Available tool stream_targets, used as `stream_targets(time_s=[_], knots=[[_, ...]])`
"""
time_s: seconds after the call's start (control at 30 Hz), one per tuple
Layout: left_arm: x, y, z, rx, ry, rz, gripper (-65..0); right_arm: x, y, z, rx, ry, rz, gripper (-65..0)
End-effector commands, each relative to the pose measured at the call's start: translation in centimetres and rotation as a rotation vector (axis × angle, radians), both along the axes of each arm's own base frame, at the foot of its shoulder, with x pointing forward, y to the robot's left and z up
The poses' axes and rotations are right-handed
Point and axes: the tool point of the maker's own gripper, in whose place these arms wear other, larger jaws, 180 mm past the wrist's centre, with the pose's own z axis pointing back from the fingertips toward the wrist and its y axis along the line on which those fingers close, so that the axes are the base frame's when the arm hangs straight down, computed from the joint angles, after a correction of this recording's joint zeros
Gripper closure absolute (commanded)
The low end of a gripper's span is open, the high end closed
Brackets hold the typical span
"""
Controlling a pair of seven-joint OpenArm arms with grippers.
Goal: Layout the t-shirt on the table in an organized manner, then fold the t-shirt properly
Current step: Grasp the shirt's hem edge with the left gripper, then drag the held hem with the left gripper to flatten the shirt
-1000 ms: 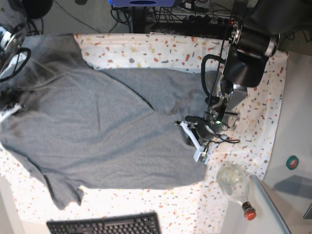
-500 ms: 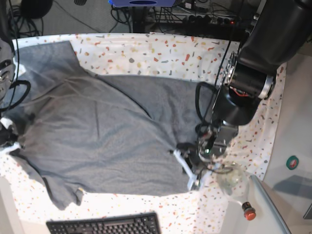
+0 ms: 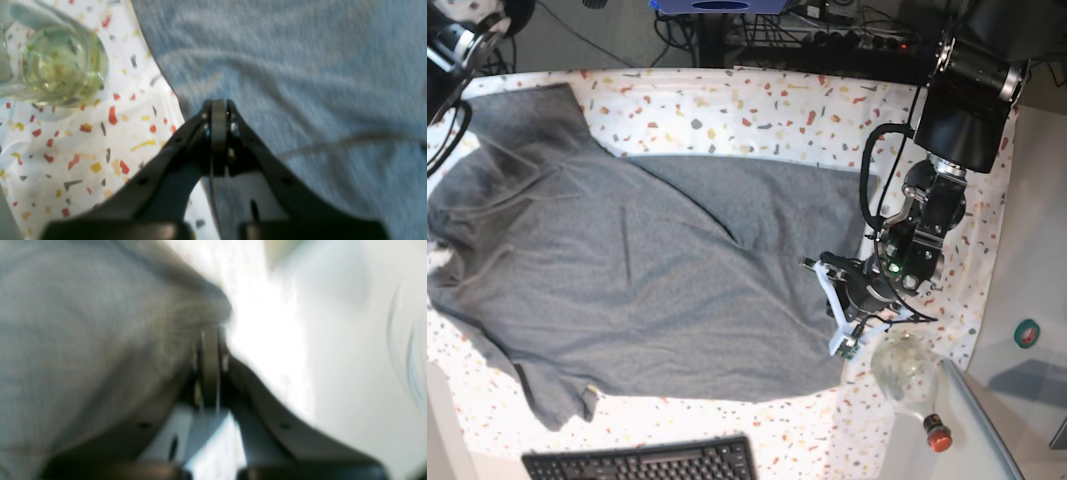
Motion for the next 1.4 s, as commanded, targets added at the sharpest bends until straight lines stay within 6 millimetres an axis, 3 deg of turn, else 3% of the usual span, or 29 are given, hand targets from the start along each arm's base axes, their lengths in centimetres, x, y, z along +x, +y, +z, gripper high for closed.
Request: stream_targets(time_s=[0.0, 0.1, 0.13, 0.2, 0.37, 0.5, 0.67, 0.93, 1.0, 1.2, 1.37], knots=[[1.7, 0.3, 2.5, -0.028, -0.067, 0.021, -13.5, 0.6, -0.9, 2.4, -0.043, -0.068, -0.006, 0.0], [0.5, 0.5, 2.5, -0.116, 0.041, -0.009, -39.7, -0.9, 0.1, 1.0, -0.033, -0.036, 0.000, 0.0], [0.2, 0.8, 2.7, -0.131, 0.080, -0.031, -43.9, -1.3, 0.3, 0.4, -0.026, -0.023, -0.001, 0.0], [-0.4, 1.0, 3.0, -0.145, 0.139, -0.094, -46.4, -1.7, 0.7, -0.2, -0.016, -0.009, 0.000, 0.0], [-1.1, 2.2, 2.2, -0.143, 0.237, -0.164, -46.4, -2.8, 1.4, -1.5, 0.002, 0.017, 0.000, 0.0], [-2.0, 3.4, -0.7, -0.158, 0.367, -0.196, -46.4, -3.4, 2.1, -2.3, 0.018, 0.032, 0.000, 0.0], [-3.6, 0.9, -2.9, -0.121, 0.432, -0.307, -46.4, -3.6, 2.3, -2.5, 0.023, 0.035, 0.001, 0.0], [-4.4, -1.5, -3.5, -0.153, 0.440, -0.338, -46.1, -3.9, 2.8, -3.1, 0.037, 0.045, 0.000, 0.0], [-4.4, -1.8, -3.5, -0.157, 0.439, -0.341, -42.3, -3.9, 2.8, -3.1, 0.038, 0.046, 0.000, 0.0], [-4.4, -1.9, -3.5, -0.159, 0.439, -0.343, -21.4, -3.9, 2.8, -3.1, 0.038, 0.046, 0.000, 0.0], [-4.4, -1.9, -3.5, -0.158, 0.440, -0.343, -14.8, -3.9, 2.8, -3.1, 0.038, 0.046, 0.000, 0.0]])
